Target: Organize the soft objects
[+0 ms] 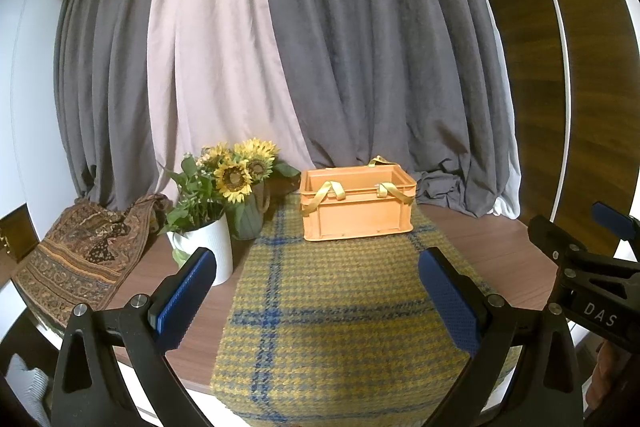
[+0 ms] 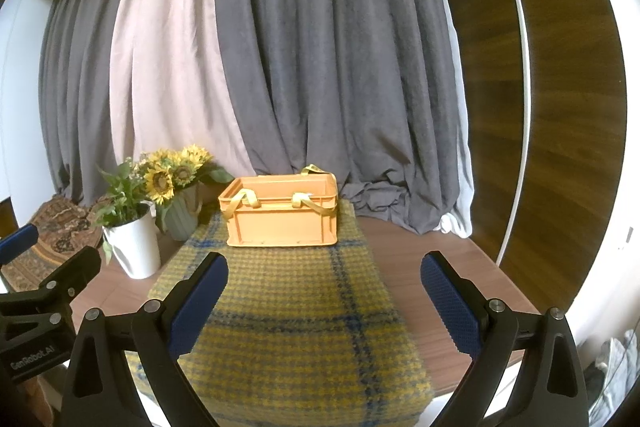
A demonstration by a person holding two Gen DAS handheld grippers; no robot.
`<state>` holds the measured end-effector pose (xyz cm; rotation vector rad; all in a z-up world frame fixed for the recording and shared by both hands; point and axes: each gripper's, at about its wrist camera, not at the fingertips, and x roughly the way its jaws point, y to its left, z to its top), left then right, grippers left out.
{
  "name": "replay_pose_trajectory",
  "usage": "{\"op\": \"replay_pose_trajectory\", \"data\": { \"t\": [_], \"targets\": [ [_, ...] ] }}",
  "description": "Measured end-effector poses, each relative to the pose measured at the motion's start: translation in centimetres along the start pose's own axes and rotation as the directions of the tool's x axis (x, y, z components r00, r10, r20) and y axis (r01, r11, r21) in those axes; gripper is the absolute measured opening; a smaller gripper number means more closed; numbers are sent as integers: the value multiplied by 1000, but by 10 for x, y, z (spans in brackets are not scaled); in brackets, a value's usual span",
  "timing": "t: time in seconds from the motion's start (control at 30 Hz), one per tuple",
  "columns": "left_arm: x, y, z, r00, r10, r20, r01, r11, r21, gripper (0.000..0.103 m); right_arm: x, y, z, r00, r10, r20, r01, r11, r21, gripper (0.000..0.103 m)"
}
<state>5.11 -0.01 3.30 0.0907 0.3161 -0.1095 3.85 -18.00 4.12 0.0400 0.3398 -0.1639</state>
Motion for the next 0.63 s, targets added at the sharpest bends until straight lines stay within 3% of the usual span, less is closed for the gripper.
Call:
{"op": "replay_pose_trajectory", "data": {
  "t": [0.63],
  "targets": [
    [4, -2, -1, 1000, -3, -3, 3, 1000, -1, 103, 2, -2, 1, 1000, 0, -6, 0, 1000, 4, 98]
  ]
}}
